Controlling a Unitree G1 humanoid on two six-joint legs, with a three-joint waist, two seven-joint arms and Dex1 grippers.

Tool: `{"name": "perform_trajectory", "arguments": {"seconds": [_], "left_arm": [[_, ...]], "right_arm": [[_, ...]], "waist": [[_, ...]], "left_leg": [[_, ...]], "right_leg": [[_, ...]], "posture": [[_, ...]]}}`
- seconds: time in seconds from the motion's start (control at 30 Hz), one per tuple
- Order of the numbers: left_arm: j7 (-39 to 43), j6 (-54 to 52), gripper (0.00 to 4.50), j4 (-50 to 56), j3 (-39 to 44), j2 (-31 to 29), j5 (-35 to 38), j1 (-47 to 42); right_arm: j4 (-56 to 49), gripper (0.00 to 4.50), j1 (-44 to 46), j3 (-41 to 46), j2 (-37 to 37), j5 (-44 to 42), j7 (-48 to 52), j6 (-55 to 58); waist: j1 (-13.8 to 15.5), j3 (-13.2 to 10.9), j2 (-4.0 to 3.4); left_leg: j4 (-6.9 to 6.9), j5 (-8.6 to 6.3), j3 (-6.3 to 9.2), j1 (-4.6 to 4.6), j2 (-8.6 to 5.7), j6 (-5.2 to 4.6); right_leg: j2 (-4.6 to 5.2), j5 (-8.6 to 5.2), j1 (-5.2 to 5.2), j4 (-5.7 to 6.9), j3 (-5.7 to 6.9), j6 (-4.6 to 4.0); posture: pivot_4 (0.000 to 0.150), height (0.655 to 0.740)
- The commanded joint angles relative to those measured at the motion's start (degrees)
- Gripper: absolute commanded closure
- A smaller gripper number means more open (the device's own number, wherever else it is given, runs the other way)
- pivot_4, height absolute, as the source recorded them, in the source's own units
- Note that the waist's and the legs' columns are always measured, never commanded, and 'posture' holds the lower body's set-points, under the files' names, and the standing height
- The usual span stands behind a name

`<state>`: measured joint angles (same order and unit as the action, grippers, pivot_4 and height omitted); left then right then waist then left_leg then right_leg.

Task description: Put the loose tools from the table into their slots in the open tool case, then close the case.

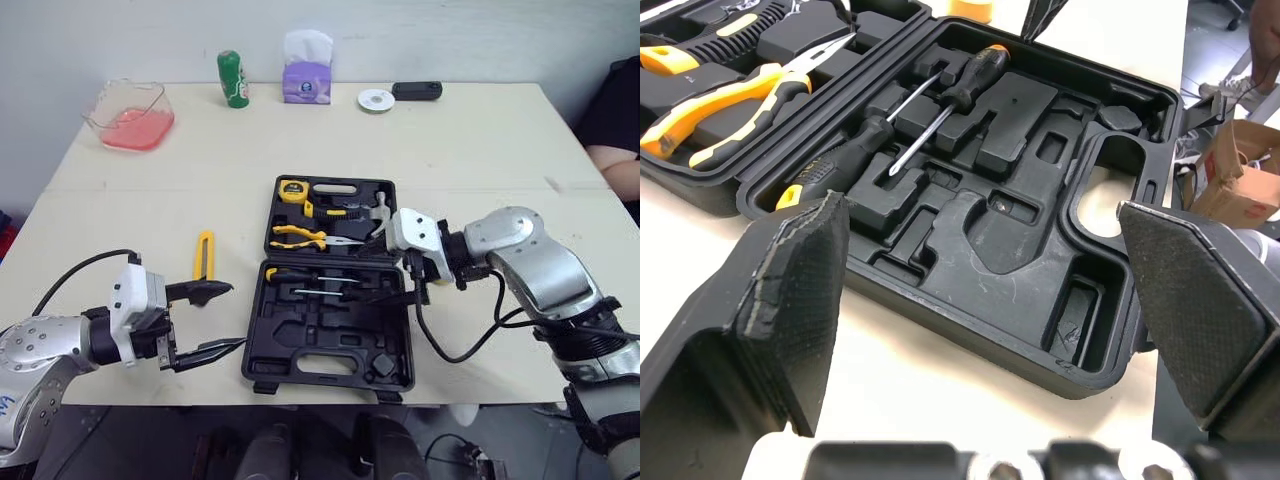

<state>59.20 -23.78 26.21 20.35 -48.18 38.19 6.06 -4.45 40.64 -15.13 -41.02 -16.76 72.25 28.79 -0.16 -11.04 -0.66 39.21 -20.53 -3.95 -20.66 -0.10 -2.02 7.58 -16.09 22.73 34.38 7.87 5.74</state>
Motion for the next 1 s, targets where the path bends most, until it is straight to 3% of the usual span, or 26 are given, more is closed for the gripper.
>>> {"name": "perform_trajectory", "arguments": {"seconds": [0.03, 0.1, 0.33, 0.73, 1.0], "left_arm": [[0.30, 0.06, 0.00, 0.91, 0.81, -0.12, 1.11, -0.43], [0.24, 0.20, 0.00, 0.41, 0.30, -0.03, 0.89, -1.34], [1.63, -0.25, 0.00, -0.01, -0.88, -1.44, -0.38, -1.39], [2.84, 0.14, 0.00, -1.89, -0.76, -2.45, -1.40, -2.13], [2.81, 0.14, 0.00, -1.08, 0.31, -2.78, -1.63, -0.75]], "right_arm": [[1.52, 0.25, -2.93, 7.63, 5.44, -7.39, -0.09, -5.22], [2.12, 0.87, -4.73, 8.92, 6.72, -9.45, 1.81, -6.06], [6.06, 4.38, -6.88, 7.27, 8.79, -4.77, 0.94, -14.46], [15.99, 4.45, -8.22, 3.74, 10.45, 1.78, 1.50, -24.04], [17.94, 4.45, -8.22, 2.33, 11.05, 3.73, 1.31, -23.50]], "waist": [[-0.06, 0.00, 0.00], [-0.02, 0.00, -0.01], [-0.03, 0.00, -0.01], [-0.08, 0.00, -0.01], [-0.09, 0.00, -0.01]], "left_leg": [[0.00, 0.00, -0.01, 0.00, 0.00, 0.00], [0.00, 0.00, -0.01, 0.02, 0.02, 0.01], [0.00, 0.02, -0.02, 0.04, -0.05, -0.03], [0.00, 0.03, -0.03, 0.07, -0.04, -0.02], [0.00, 0.03, -0.03, 0.12, -0.03, -0.02]], "right_leg": [[0.00, 0.00, 0.00, 0.01, -0.01, 0.00], [-0.03, 0.00, -0.01, 0.02, -0.01, -0.01], [-0.01, 0.00, -0.02, 0.05, -0.02, 0.00], [-0.03, -0.01, -0.01, 0.08, -0.03, -0.01], [-0.01, -0.01, -0.05, 0.09, -0.05, -0.02]], "posture": [[0.150, 0.7400], [0.150, 0.7400], [0.150, 0.7400], [0.150, 0.7400], [0.150, 0.7400]]}}
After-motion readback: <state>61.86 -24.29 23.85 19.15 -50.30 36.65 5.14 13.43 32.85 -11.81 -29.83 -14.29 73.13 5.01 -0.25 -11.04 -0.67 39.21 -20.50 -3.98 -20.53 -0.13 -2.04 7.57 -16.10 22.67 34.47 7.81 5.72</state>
